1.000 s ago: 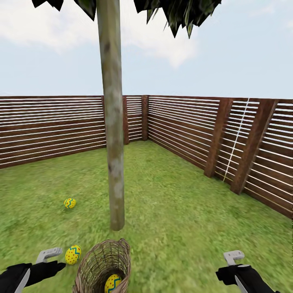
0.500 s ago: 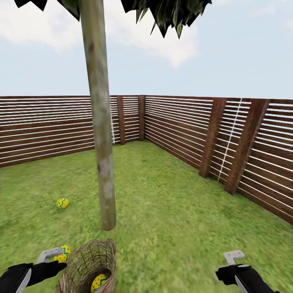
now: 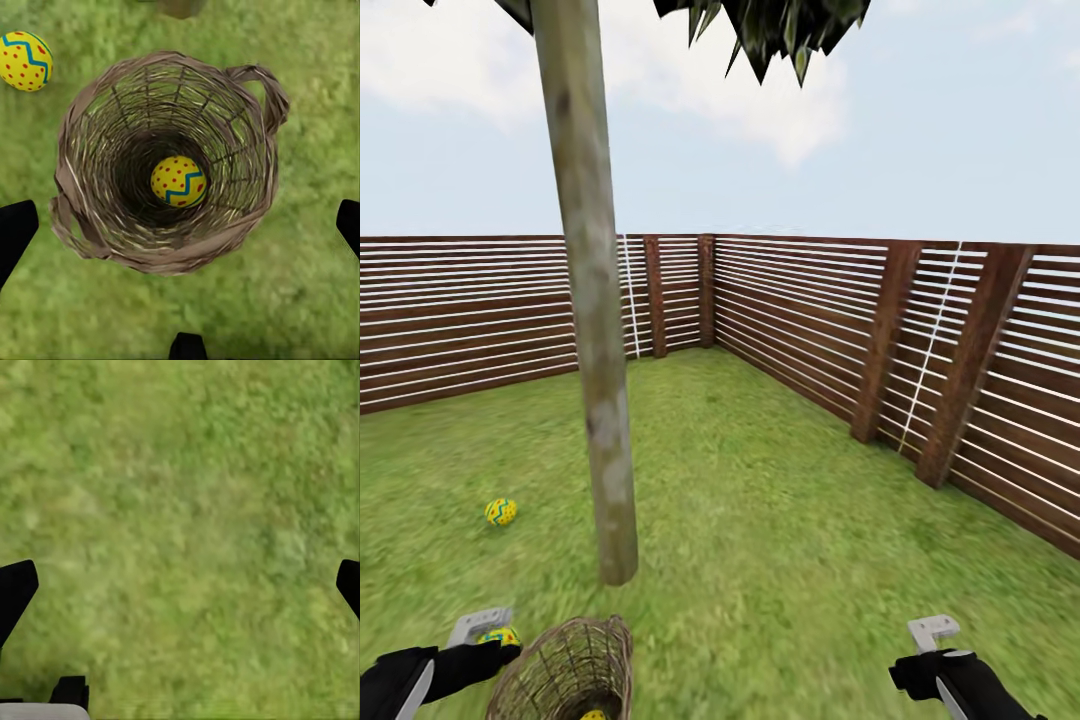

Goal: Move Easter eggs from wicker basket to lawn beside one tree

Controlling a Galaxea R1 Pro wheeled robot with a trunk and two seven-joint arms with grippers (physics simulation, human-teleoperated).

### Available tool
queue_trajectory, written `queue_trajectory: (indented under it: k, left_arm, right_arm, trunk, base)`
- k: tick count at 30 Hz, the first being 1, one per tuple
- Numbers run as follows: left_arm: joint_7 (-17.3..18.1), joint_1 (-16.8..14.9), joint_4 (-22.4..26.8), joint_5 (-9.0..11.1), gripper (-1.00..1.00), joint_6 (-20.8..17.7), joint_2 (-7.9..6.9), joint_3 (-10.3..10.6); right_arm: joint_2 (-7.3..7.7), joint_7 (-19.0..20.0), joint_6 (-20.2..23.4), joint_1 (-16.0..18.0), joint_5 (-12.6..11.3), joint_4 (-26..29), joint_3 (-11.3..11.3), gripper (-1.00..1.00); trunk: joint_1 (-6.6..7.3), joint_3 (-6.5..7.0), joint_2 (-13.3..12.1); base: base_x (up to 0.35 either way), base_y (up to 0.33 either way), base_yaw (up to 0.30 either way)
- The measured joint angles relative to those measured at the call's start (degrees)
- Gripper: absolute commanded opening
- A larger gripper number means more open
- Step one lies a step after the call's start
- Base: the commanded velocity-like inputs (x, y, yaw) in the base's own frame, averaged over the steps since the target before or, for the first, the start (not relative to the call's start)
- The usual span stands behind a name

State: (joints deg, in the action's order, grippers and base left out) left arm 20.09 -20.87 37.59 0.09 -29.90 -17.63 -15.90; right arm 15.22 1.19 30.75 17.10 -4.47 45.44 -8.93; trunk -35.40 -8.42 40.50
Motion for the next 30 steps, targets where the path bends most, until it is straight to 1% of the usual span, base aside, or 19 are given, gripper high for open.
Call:
queue_trajectory:
  k: [8,17,30]
  left_arm:
    - [-0.01,0.00,-0.04,-0.15,1.00,-0.11,0.19,0.17]
    - [-0.12,0.00,0.11,-0.11,1.00,-0.58,0.28,0.23]
    - [-0.06,0.00,0.04,0.00,1.00,-0.70,0.26,-0.13]
  right_arm:
    - [0.00,0.02,0.00,0.00,0.00,0.00,0.00,1.00]
    - [0.00,0.09,-0.08,0.00,0.00,0.00,-0.08,1.00]
    - [0.00,0.09,-0.09,0.00,0.00,0.00,0.01,1.00]
  trunk:
    - [-0.01,0.00,-0.01]
    - [-0.03,0.00,-0.01]
    - [-2.88,-2.34,5.20]
  base:
    - [0.289,0.000,0.000]
    - [0.041,0.000,0.000]
    - [0.000,0.000,0.000]
